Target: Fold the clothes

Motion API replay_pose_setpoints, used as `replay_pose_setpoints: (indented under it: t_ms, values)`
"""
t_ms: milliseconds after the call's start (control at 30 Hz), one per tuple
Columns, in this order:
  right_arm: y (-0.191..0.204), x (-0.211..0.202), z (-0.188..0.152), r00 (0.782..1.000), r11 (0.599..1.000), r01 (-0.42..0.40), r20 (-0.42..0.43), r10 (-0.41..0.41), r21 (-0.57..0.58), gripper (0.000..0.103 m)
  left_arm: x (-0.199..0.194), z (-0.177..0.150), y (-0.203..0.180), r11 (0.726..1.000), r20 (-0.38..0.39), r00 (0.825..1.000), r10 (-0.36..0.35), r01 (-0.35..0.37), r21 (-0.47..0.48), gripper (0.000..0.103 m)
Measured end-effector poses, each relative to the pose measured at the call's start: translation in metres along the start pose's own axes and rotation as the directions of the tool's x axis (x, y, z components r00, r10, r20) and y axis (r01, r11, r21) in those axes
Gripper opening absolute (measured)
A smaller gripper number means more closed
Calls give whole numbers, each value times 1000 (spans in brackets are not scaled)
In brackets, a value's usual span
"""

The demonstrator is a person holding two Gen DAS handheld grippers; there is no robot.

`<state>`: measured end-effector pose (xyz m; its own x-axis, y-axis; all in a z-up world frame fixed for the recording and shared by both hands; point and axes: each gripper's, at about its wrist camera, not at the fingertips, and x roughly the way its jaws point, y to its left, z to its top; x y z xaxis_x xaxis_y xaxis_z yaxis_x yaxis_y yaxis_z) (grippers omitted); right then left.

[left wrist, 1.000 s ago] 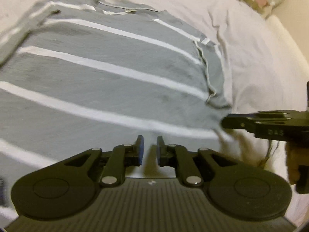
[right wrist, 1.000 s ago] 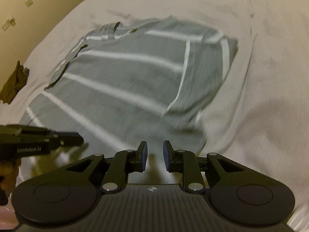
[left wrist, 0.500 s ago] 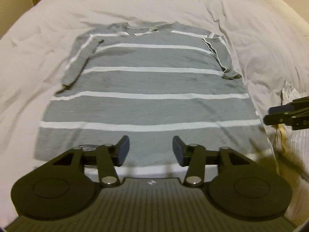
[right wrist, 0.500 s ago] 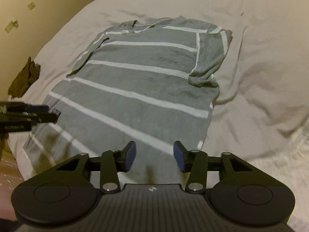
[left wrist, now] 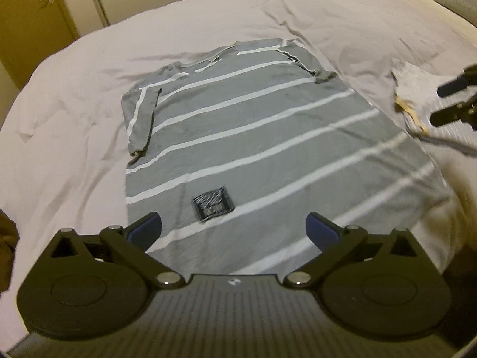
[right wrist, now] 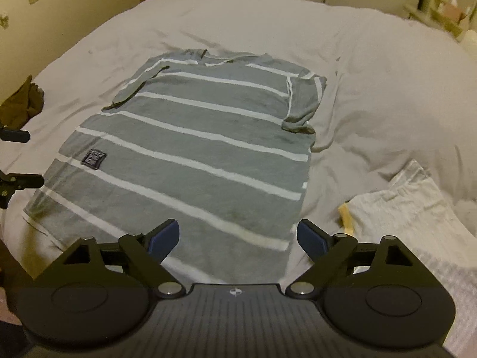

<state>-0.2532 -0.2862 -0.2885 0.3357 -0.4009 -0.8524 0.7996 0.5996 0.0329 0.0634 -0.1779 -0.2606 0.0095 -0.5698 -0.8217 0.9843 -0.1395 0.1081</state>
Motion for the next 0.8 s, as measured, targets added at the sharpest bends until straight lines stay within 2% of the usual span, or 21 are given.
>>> replay_pose_setpoints:
  t_ms: [167,333,433,633,800]
  values:
    - [48,-33,-9,998,995,55,9,-56,79,88,-32,-30,15,999,38,999,-3,1,54,101]
    - [68,-55,-22,996,991,88,1,-88,102,88,-58,-59,19,994,48,998,28,-32,102,101]
    - [69,-63,-29,993,990,117,-23,-116,83,88,-70,-69,18,996,44,998,44,-48,81,101]
    - [57,-68,-39,995,994,88,-48,-85,69,88,-85,-74,-3,993,19,996,93,-94,71,101]
    - [49,-67,-62,997,998,59,-53,-58,1,88,-89,-85,-30,978,11,991,130,-130,164,101]
